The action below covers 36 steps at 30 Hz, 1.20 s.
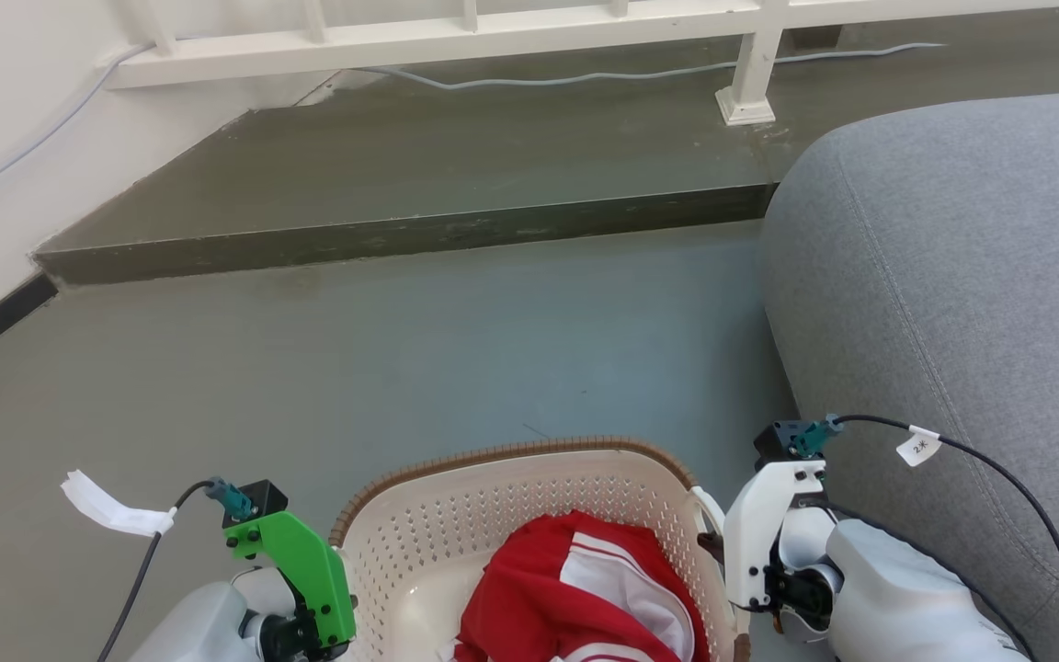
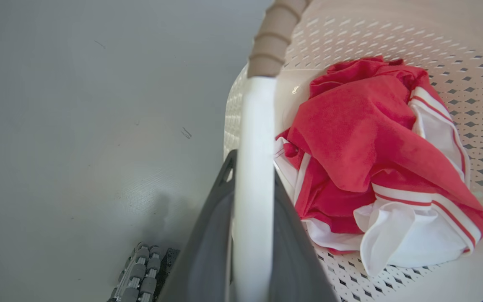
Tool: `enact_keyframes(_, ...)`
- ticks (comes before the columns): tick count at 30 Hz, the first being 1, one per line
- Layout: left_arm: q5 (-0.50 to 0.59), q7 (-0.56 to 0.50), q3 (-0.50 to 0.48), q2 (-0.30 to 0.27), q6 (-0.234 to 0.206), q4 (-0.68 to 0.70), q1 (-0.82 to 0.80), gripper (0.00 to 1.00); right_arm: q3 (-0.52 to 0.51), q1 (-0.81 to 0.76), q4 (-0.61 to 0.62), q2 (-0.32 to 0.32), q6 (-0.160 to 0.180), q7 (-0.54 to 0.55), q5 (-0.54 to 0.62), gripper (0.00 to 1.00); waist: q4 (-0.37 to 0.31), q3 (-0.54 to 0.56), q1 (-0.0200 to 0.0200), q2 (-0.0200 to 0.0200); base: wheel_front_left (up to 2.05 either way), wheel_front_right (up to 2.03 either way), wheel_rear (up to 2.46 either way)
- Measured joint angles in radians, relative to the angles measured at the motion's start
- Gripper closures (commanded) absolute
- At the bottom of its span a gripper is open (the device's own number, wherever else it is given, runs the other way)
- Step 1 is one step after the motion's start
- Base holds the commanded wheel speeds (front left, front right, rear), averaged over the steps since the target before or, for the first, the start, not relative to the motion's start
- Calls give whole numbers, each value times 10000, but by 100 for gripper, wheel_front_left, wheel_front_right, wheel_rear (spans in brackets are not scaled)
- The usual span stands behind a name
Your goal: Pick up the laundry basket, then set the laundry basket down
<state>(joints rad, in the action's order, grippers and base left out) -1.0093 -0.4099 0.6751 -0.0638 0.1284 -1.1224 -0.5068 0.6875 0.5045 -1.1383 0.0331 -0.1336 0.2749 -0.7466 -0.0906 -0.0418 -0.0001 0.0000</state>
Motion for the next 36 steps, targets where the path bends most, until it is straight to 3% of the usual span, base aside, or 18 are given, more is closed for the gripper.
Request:
enact_keyframes(28,-360,-15,88,-224,0,332,132,100,230,120,-33,-2,0,59,-410,100,-17,-115,0,0,0,0,0)
enact_keyframes(36,-194,556,192,-439,0,648,-460,100,215,731,-8,-19,29,-562,-380,100,9,-508,0,0,0,0,0)
